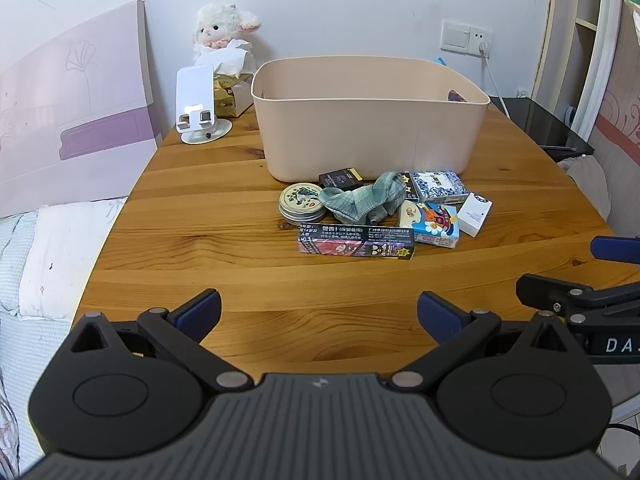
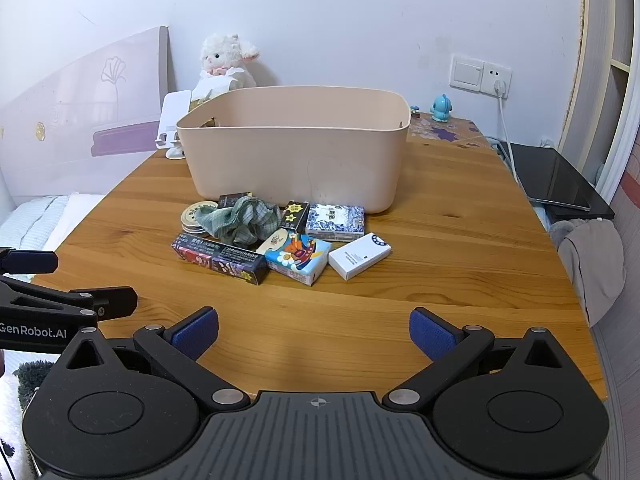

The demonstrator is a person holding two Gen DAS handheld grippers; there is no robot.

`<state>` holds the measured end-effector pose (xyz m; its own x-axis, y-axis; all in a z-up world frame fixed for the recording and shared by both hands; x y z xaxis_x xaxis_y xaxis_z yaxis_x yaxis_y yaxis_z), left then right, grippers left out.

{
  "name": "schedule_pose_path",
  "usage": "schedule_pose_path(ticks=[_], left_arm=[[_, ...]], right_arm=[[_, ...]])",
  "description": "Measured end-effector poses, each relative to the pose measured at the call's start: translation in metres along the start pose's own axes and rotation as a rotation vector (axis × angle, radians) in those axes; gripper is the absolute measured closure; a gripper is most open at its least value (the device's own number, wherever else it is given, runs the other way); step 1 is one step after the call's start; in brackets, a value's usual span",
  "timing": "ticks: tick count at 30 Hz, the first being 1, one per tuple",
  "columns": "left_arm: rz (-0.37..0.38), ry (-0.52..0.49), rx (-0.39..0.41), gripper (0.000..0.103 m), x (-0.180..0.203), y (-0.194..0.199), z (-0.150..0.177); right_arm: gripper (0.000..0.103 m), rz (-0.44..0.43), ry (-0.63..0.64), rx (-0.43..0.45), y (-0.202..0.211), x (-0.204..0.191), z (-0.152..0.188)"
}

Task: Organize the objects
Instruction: 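Move both tools toward the cluster of small items beside the beige bin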

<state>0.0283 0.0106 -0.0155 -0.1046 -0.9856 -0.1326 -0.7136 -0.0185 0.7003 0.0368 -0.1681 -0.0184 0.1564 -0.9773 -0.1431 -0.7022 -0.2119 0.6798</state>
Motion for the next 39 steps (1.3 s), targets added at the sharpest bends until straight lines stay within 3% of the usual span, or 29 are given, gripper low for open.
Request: schedule_pose_path(ticks=[39], left_arm=[[0.017,-0.019,-0.012,0.0,0.005,-0.009,-0.002]], right_arm=[[0.0,0.026,-0.01,-0.007,-0.01,0.009,-0.004]])
Point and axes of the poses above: each gripper's, at about its wrist camera, not at the fingertips, and y roughly against the way its jaws point, x to its right, z to its underside, the point moved 8 cm from there along -y, roughly the way its jaws point, and after that the axes turned 8 degrees about -y, right-handed, at the moved point
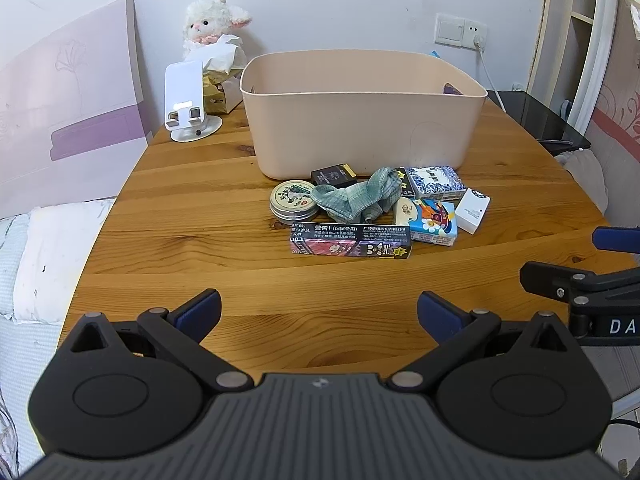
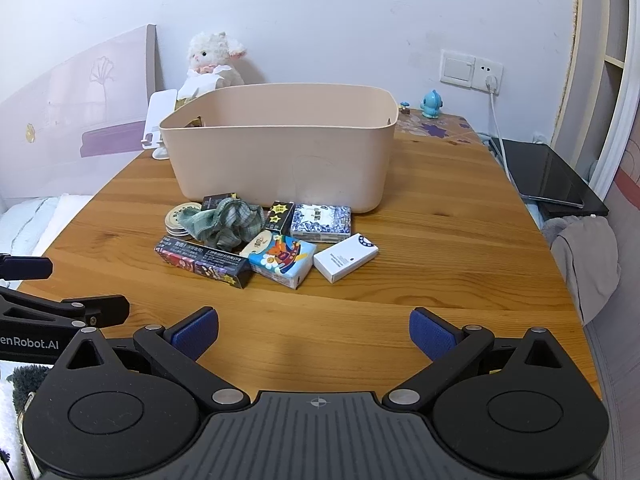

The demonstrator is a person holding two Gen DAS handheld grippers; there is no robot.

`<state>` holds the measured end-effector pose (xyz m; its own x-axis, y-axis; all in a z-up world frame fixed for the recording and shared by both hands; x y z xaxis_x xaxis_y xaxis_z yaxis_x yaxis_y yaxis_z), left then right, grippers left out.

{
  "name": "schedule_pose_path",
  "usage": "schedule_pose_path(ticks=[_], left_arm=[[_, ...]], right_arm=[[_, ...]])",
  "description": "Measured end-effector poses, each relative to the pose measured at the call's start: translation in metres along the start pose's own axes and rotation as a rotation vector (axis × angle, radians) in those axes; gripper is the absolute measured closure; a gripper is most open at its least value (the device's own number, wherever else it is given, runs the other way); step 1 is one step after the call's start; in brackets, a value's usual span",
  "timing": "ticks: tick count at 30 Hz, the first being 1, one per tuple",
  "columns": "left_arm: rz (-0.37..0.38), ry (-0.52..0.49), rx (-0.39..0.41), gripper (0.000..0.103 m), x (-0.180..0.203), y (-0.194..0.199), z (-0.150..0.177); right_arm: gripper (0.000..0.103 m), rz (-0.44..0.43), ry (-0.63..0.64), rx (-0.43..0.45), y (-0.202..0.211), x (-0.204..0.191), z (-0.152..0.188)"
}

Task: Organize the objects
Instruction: 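Move both tools toward the cluster of small items beside the beige bin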

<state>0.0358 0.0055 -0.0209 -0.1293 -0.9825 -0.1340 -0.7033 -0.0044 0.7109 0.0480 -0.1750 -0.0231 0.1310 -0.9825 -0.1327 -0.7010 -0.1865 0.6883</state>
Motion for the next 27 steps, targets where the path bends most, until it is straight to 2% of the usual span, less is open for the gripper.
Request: schedule_pose_path(ticks=[12,18,27], left_arm=[[-0.013,-0.016,-0.005,0.0,-0.009,-0.018,-0.01],[-0.015,-0.043,-0.014,0.0,-0.019,-0.039,-0.02],[-0.014,-0.093,-0.032,0.0,-0.026,-0.073,-0.034]], right_arm=[[0.0,0.019,0.003,-0.007,-0.016,0.01,-0.006],[0.0,0.045,0.011,-0.021,-0.036,0.024,-0.015],[0.0,0.064,0.093,-0.063,-0.075,0.037,-0.02]])
Point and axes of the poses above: each gripper's, at about its wrist camera, not at the fingertips, and y roughly against the way its jaws point, x to its right, z to its underside, the point moved 8 cm from there along -y, roughly the way its jaws point, and after that the axes turned 8 degrees about -y, right-handed, at the moved point
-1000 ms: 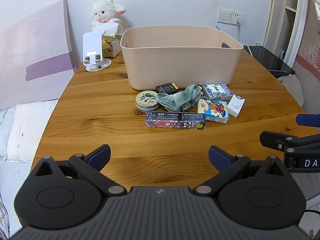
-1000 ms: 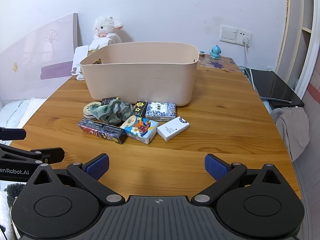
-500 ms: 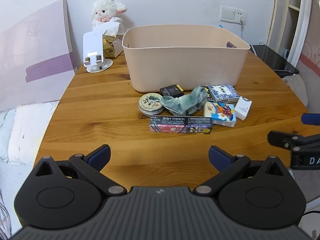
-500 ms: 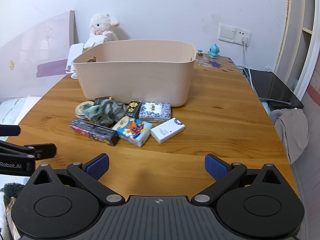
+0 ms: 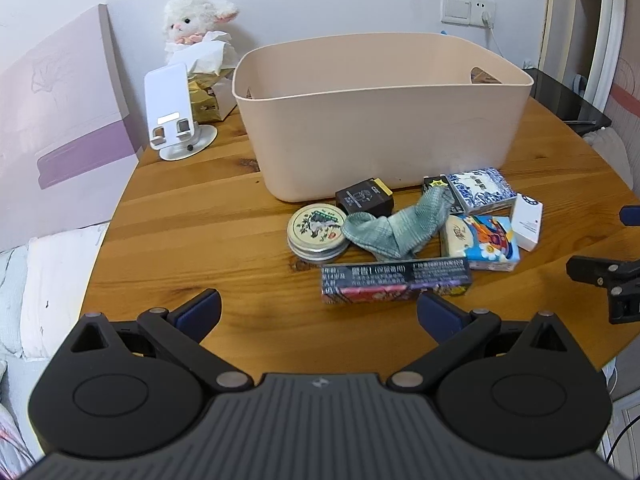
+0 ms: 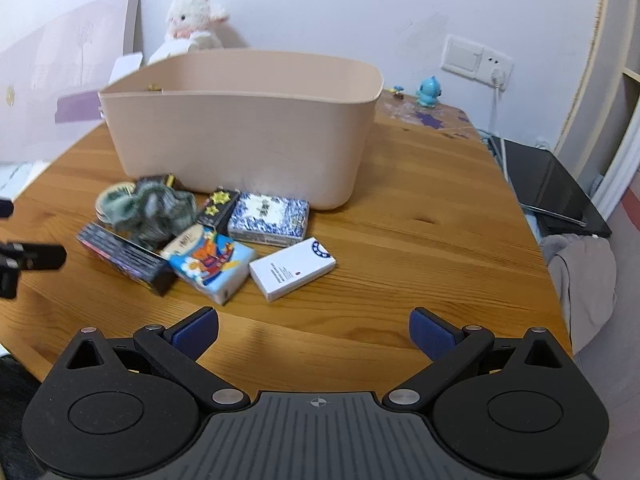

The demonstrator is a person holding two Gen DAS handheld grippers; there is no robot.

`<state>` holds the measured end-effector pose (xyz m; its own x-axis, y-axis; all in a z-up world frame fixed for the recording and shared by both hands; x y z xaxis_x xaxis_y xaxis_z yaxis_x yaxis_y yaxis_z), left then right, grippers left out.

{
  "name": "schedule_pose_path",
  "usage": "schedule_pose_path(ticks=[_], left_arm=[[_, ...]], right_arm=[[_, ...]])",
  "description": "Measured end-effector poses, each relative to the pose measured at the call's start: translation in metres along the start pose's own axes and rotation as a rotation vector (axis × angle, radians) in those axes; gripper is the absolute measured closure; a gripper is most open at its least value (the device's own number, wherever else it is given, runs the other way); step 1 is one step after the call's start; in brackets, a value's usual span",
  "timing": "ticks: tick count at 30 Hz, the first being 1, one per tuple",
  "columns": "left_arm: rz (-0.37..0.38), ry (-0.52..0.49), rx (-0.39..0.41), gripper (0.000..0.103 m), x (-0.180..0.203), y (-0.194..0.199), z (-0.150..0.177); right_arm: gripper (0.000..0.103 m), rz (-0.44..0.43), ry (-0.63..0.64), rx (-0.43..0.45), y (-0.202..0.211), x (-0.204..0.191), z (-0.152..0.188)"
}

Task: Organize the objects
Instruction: 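Move both tools toward the cluster of small items beside the beige bin, then grasp the white card box with the right tool while the left tool grasps the green scrunchie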

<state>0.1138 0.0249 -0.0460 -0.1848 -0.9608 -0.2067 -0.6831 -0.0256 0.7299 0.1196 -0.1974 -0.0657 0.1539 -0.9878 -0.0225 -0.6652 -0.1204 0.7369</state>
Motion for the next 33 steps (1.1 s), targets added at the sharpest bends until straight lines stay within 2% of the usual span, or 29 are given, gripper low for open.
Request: schedule_pose_path(ticks=[6,17,24,25,26,28,30,31,32,33], left_arm=[[0.034,0.014,0.019,0.0,0.004,-0.016,-0.011],[0.103,0.021,0.053,0.0,0.017,-0.04,-0.028],[0.091,-0.046,0.092,0.0,0.028,-0.048,-0.038],[0.087,-0.058,0.101,0.003,0.03,-0.049,-0.04],[0.088,-0.068,0.113,0.016,0.032,-0.048,-0.041],[0.096,-0.088,0.124,0.026,0.036,-0.049,-0.044],[0.09,-0.093,0.113,0.032,0.038,-0.052,-0.043],[0.089,-0.093,0.106,0.04,0.038,-0.054,-0.042],[0.089,-0.094,0.101,0.048,0.038,-0.055,-0.041],[0.089,-0.095,0.1,0.052,0.037,-0.056,-0.04]], right_arm=[[0.0,0.008,0.027,-0.022,-0.025,0.006,0.0],[0.0,-0.065,0.002,-0.048,-0.061,0.005,-0.01],[0.006,-0.092,0.046,-0.022,-0.075,-0.002,-0.017],[0.007,-0.103,0.045,-0.021,-0.076,-0.003,-0.019],[0.01,-0.113,0.043,-0.021,-0.077,-0.003,-0.02],[0.015,-0.13,0.043,-0.019,-0.076,-0.004,-0.021],[0.026,-0.141,0.051,-0.007,-0.074,-0.006,-0.021],[0.029,-0.146,0.053,-0.001,-0.072,-0.007,-0.02],[0.04,-0.151,0.055,0.004,-0.071,-0.007,-0.02],[0.045,-0.157,0.053,0.007,-0.07,-0.007,-0.02]])
Point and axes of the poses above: each gripper's, at about its wrist camera, not at the fingertips, and y roughly against the way its jaws point, x to its right, z to its underside, the point moved 8 cm from there along -y, roughly the way its jaws point, and after that the axes turned 8 degrees about -y, right-handed, at the moved point
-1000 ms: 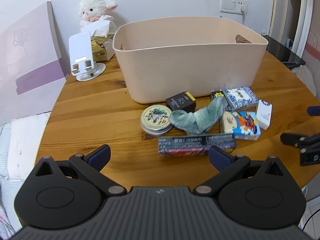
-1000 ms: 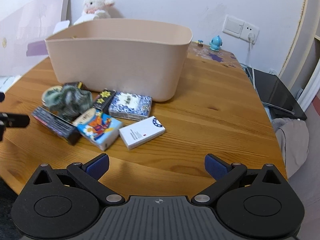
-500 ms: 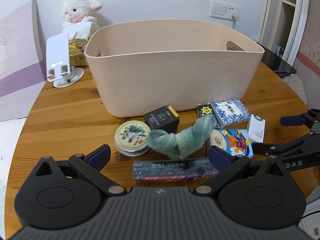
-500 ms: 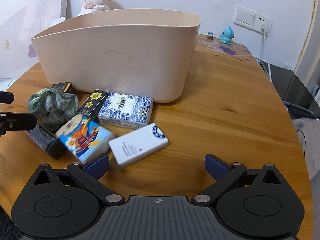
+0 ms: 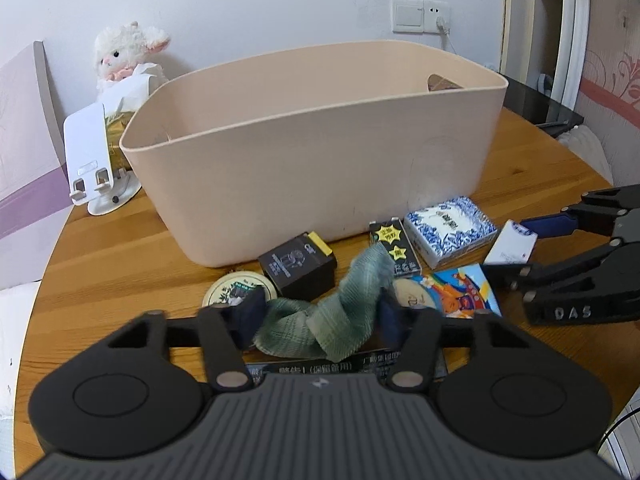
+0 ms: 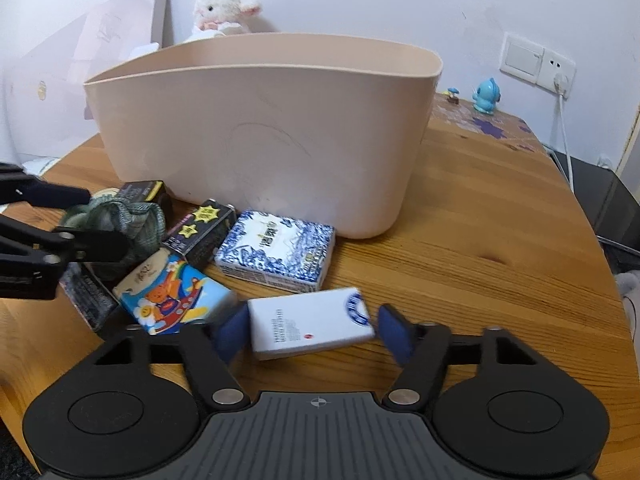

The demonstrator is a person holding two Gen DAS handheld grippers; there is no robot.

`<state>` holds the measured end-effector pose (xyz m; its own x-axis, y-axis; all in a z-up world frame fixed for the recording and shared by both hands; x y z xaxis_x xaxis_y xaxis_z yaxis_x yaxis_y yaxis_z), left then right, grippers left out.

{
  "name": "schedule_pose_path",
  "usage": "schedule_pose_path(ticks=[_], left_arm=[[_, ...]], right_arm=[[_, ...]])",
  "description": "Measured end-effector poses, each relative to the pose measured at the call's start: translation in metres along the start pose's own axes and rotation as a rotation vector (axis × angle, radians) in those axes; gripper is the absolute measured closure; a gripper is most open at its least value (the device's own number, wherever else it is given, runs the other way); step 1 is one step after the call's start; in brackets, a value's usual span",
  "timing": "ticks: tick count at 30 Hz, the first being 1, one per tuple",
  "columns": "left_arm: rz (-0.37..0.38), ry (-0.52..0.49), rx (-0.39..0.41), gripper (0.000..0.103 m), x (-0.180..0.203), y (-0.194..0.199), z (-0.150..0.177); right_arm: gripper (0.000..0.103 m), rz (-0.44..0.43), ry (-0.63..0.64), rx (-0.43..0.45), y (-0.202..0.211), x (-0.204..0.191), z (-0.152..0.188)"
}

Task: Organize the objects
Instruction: 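Grasp the white card box with the right tool while the left tool grasps the green scrunchie, then carry both items over the beige bin and open both tools to drop them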

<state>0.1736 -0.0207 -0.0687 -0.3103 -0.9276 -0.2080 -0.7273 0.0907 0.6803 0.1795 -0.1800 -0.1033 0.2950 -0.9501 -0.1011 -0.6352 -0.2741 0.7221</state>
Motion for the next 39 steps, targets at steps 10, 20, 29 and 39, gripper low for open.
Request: schedule_pose_path(ticks=[10,20,29,39], left_arm=[[0.044,0.041,0.036,0.092,-0.006,0.019,-0.001],[0.007,0.064,0.149,0.092,-0.02,0.071,-0.027],[-0.067,0.06,0.263,0.092,-0.049,0.107,-0.07],[-0.133,0.102,0.263,0.092,-0.075,0.078,-0.118]], right_arm=[[0.046,0.008,-0.075,0.024,0.015,0.012,-0.003],[0.046,-0.015,-0.116,0.167,0.06,0.01,-0.044],[0.046,-0.041,-0.151,0.316,0.087,0.008,-0.099],[0.046,-0.015,-0.105,0.374,0.067,-0.005,-0.153]])
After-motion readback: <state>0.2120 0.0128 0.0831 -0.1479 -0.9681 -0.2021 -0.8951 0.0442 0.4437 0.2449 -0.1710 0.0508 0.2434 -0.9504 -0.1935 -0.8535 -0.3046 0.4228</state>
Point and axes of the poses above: each gripper's, at about its wrist camera, not at the fingertips, and y roughly against the way its jaws point, x to its right, z to its underside, the point moved 8 cm from there along -y, roughly the way its jaws point, and after that the axes turned 8 degrees about -y, right-handed, at the moved point
